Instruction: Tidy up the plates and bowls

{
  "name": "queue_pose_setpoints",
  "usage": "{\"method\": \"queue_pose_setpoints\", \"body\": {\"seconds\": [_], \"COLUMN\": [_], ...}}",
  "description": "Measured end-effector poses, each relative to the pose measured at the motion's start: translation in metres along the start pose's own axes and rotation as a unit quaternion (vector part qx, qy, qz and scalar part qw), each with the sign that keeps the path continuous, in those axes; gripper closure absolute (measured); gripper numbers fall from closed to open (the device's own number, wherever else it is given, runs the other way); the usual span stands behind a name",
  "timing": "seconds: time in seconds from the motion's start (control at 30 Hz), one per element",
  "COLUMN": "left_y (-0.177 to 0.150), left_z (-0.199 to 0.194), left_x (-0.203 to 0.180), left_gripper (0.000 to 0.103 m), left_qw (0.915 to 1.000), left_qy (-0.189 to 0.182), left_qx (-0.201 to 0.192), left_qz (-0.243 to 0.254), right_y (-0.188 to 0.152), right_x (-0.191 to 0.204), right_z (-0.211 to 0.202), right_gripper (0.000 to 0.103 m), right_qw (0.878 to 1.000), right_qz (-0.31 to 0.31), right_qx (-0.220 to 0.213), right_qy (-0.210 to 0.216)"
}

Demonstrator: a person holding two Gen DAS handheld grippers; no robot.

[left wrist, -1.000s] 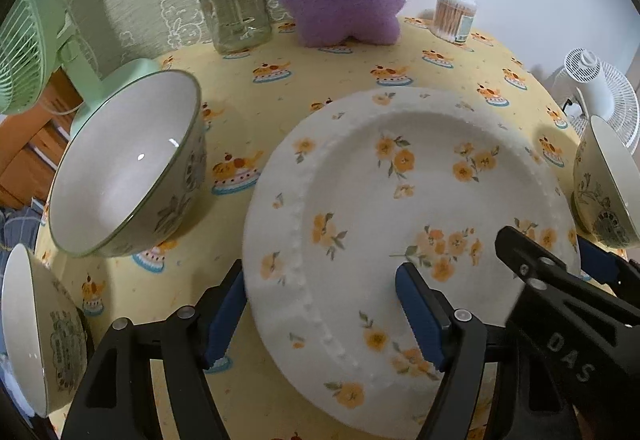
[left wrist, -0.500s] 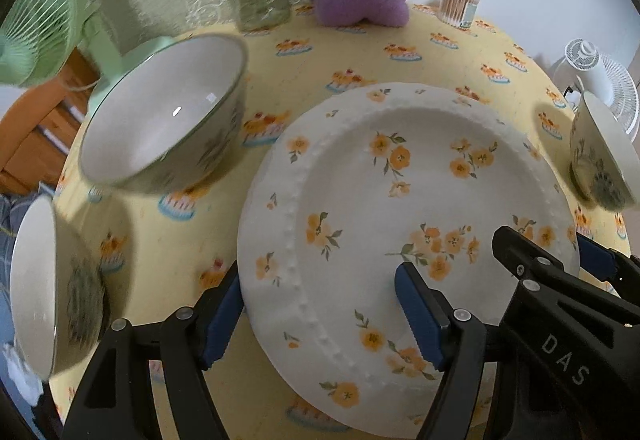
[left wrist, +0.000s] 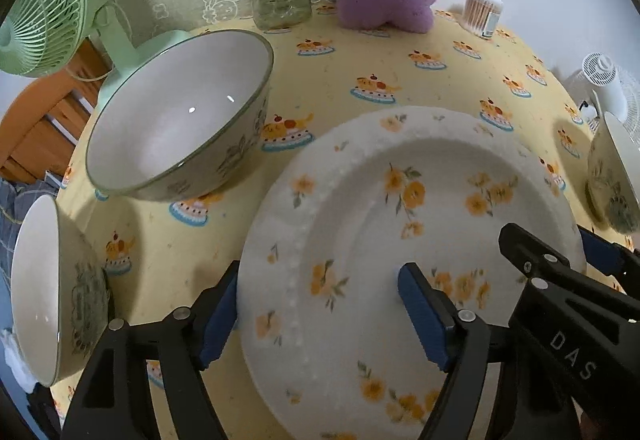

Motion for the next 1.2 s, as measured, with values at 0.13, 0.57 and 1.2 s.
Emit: {"method": "queue_pose_setpoints", "body": {"seconds": [0.13,0.57,1.2], "left_y": [0.0,-0.006,-0.029], "left_z": [-0.005,-0.047,-0.151], "left_x": [0.006,0.018,0.019], "left_gripper": [0.023,0.024,0.024], "left_qw": [1.0,1.0,0.9972], "left_qy": [0.003,-0.002,-0.045], "left_qx": [-0.001,-0.006,-0.055], "left_qz": [0.0,-0.004,0.024], "right_y": [0.004,0.005,-0.025], "right_x": [0.002,0.003,-0.007], "right_z": [0.007,-0.013,-0.135], "right_gripper": [0.033,0.033,0.033], "right_qw": [1.0,1.0,0.997], "right_qz": [-0.004,-0.005,0.024], "right_qx": [0.006,0.006,-0.044], "right_qy": [-0.011,-0.012,-0.05]}}
Point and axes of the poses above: each gripper's, at about its wrist camera, not at the fingertips, and z roughly the way its jaws point, x to its left, y to its top, the point moved 4 cm from there along z, roughly the way its jaws point, and after that the axes turned 12 degrees about -x, right-handed, at the moved point
